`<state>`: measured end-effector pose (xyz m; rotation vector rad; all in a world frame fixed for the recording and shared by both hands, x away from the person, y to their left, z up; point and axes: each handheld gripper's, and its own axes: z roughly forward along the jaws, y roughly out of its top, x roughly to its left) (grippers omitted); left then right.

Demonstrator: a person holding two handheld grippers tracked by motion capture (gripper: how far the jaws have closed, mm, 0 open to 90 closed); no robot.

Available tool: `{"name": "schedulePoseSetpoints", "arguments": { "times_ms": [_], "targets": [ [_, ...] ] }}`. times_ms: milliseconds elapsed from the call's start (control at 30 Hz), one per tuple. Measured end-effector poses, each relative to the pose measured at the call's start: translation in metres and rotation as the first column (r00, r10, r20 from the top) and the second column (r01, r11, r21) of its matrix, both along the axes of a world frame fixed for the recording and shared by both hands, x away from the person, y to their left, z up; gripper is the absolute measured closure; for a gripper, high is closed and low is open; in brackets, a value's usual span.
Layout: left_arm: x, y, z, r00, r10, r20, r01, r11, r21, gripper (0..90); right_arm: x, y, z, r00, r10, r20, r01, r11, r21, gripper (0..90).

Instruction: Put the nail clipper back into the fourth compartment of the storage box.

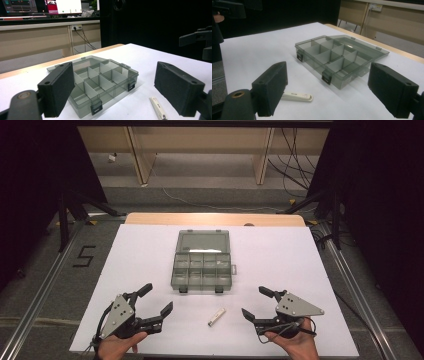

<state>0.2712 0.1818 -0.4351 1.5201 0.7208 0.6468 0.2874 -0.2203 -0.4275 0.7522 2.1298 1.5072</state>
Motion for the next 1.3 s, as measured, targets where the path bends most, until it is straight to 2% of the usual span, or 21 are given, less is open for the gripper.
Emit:
{"name": "schedulePoseSetpoints", "arguments": {
  "times_ms": [67,200,367,433,500,600,633,700,733,767,833,900,933,1000,1033,1067,1133,1167,1200,1233,1300],
  "targets": [
    [0.001,0.000,0.000,1.0000,-0.003,0.005,0.003,1.0000,0.005,15.9,0.003,0.002,-0.001,0.9993,0.011,0.035,-0.011,1.000,0.006,17.3],
    [0.000,0.000,0.000,1.0000,0.001,-0.002,-0.001,1.0000,0.003,15.9,0.007,0.009,-0.001,0.9985,0.054,0.010,-0.053,0.998,-0.043,23.7],
    [0.001,0.000,-0.001,1.0000,0.003,0.000,-0.003,1.0000,0.004,15.9,0.011,0.019,-0.004,0.9905,0.137,-0.008,-0.137,0.987,-0.087,36.7],
    [0.001,0.000,0.000,1.0000,0.002,0.000,-0.002,1.0000,0.007,15.9,0.014,0.026,-0.007,0.9800,0.196,-0.034,-0.199,0.972,-0.125,46.1],
    [0.001,0.000,0.000,1.0000,0.002,0.000,-0.002,1.0000,0.007,15.9,0.015,0.029,-0.007,0.9766,0.210,-0.046,-0.215,0.967,-0.134,49.1],
    [0.001,0.000,0.000,1.0000,0.002,0.000,-0.002,1.0000,0.006,15.9,0.018,0.040,-0.012,0.9585,0.277,-0.067,-0.285,0.938,-0.196,64.7],
    [0.001,0.000,0.000,1.0000,0.001,0.001,-0.001,1.0000,0.007,15.9,0.018,0.040,-0.012,0.9585,0.277,-0.067,-0.285,0.938,-0.196,64.7],
    [0.000,0.000,0.000,1.0000,0.003,-0.003,-0.003,1.0000,0.003,15.9,0.021,0.047,-0.016,0.9437,0.314,-0.104,-0.330,0.915,-0.231,73.7],
    [0.000,0.000,0.000,1.0000,0.003,-0.003,-0.003,1.0000,0.003,15.9,0.021,0.047,-0.016,0.9437,0.314,-0.104,-0.330,0.915,-0.231,73.7],
    [0.001,0.000,0.000,1.0000,0.002,0.000,-0.002,1.0000,0.004,15.9,0.021,0.053,-0.018,0.9327,0.338,-0.125,-0.360,0.895,-0.264,78.1],
    [0.000,0.000,0.000,1.0000,0.002,-0.002,-0.002,1.0000,0.006,15.9,0.022,0.055,-0.020,0.9285,0.345,-0.136,-0.370,0.887,-0.275,80.1],
    [0.000,0.000,0.000,1.0000,0.003,-0.004,-0.003,1.0000,0.004,15.9,0.022,0.061,-0.023,0.9176,0.367,-0.154,-0.397,0.868,-0.300,85.3],
    [0.001,0.000,-0.001,1.0000,0.002,-0.001,-0.002,1.0000,0.006,15.9,0.023,0.066,-0.027,0.9067,0.389,-0.164,-0.422,0.848,-0.321,89.0],
    [0.000,0.000,0.000,1.0000,0.002,-0.003,-0.002,1.0000,0.004,15.9,0.024,0.068,-0.028,0.9008,0.398,-0.173,-0.434,0.839,-0.328,90.0],
    [0.000,0.000,0.000,1.0000,0.002,-0.003,-0.002,1.0000,0.004,15.9,0.026,0.074,-0.032,0.8927,0.412,-0.182,-0.451,0.819,-0.355,90.0],
    [0.000,0.000,0.000,1.0000,0.002,-0.003,-0.002,1.0000,0.004,15.9,0.026,0.074,-0.032,0.8927,0.412,-0.182,-0.451,0.819,-0.355,90.0],
    [0.001,0.000,0.000,1.0000,0.001,0.000,-0.001,1.0000,0.007,15.9,0.027,0.081,-0.036,0.8833,0.425,-0.198,-0.469,0.798,-0.379,90.0],
    [0.000,0.000,-0.001,1.0000,0.002,-0.003,-0.002,1.0000,0.004,15.9,0.027,0.081,-0.036,0.8833,0.425,-0.198,-0.469,0.798,-0.379,90.0],
    [0.000,0.000,0.000,1.0000,0.003,-0.003,-0.003,1.0000,0.004,15.9,0.028,0.086,-0.039,0.8739,0.442,-0.203,-0.486,0.781,-0.392,90.0],
    [0.000,0.000,0.000,1.0000,0.004,-0.004,-0.004,1.0000,0.002,15.9,0.028,0.089,-0.040,0.8730,0.444,-0.201,-0.487,0.772,-0.408,90.0],
    [0.000,0.000,-0.001,1.0000,0.001,-0.001,-0.001,1.0000,0.006,15.9,0.029,0.091,-0.041,0.8719,0.445,-0.205,-0.489,0.766,-0.417,90.0]
  ]
}}
